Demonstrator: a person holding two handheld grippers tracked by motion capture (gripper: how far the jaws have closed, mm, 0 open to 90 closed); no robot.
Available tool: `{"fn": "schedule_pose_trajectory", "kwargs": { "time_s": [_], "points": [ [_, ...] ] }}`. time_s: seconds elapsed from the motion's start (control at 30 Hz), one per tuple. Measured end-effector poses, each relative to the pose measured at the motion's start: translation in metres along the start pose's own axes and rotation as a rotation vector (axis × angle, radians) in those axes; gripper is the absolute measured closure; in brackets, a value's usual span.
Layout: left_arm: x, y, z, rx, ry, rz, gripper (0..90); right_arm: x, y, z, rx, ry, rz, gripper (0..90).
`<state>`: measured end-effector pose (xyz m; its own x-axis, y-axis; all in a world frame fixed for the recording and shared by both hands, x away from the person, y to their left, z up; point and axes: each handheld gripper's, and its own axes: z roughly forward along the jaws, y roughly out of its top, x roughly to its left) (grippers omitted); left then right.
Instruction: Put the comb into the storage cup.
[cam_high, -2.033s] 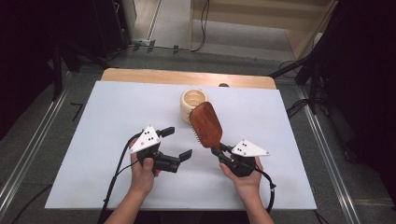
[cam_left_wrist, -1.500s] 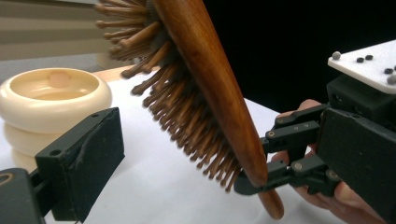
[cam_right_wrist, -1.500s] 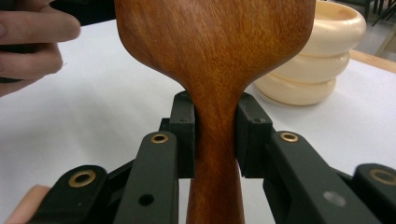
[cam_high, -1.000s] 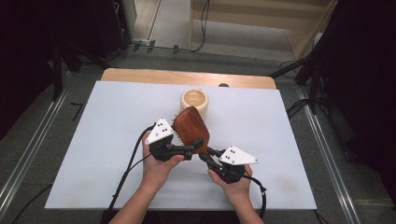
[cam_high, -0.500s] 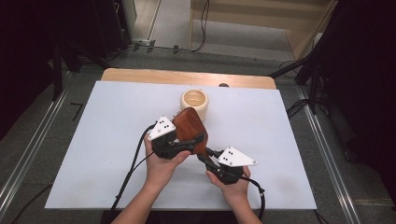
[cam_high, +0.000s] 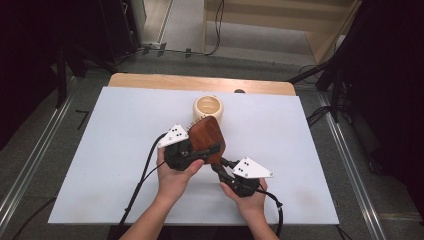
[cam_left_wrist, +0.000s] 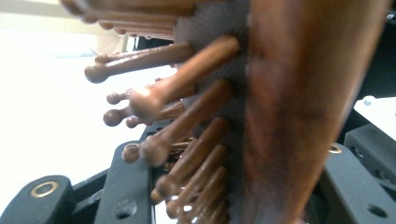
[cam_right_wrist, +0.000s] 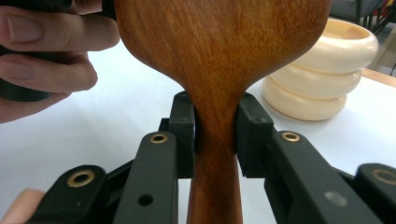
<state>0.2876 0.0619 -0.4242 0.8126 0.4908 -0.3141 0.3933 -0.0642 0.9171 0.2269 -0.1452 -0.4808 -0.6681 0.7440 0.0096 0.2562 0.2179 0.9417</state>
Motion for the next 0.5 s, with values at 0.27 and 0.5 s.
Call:
{"fn": "schedule_pose_trajectory", "kwargs": {
  "time_s": [0.27,0.5],
  "points": [
    [0.000,0.002,-0.004,-0.002,0.010,0.022,56.7,-0.007,0.004,-0.001,0.010,0.061,0.035,35.3],
    [0.005,0.010,-0.009,-0.016,0.031,0.033,56.9,-0.011,0.006,-0.012,-0.001,0.061,0.029,0.0]
  ]
}}
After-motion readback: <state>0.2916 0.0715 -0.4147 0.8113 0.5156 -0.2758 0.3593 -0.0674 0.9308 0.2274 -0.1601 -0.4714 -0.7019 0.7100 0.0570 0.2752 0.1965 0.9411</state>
